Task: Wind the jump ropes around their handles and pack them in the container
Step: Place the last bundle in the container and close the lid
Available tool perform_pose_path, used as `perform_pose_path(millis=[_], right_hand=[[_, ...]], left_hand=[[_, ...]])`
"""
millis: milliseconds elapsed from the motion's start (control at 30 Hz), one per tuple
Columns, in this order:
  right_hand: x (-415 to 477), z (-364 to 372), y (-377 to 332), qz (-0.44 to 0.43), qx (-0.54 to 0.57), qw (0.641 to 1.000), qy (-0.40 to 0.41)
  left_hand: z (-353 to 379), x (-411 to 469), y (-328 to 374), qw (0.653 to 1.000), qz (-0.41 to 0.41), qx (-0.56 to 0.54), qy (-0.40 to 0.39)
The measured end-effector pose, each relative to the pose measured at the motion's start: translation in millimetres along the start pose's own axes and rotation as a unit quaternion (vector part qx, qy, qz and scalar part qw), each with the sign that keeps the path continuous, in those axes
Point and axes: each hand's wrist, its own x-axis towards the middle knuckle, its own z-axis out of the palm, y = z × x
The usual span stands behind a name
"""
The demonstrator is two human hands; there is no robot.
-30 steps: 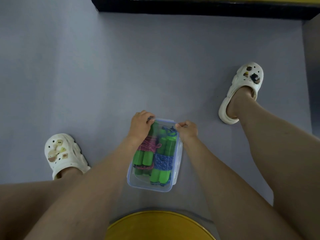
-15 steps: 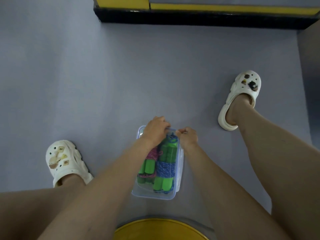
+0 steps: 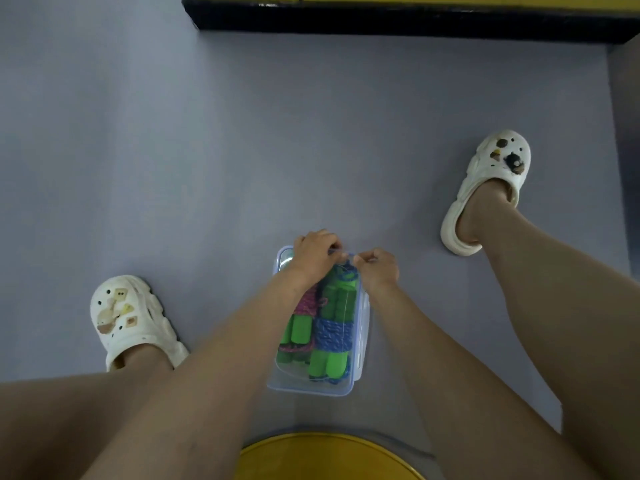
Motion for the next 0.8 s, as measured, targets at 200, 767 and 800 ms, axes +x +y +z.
perform_pose_path(millis=[200,767,800], right_hand=[[0.5,5.0,-12.9,-0.040,-0.022,0.998,-0.036],[-22.7,-2.4,6.2,0.067,0.009,0.998,-0.017],[-20.4,1.1,6.7,0.084,0.008,0.996,-0.023]], left_hand=[[-24.8,-13.0,-28.2,0.985,-0.127,-0.109,0.032],[-26.8,-85.3,-89.8,0.834,-0.347,-0.414,0.117],[-27.2,-82.3,-87.0,0.821,-0.352,-0.435,0.114]])
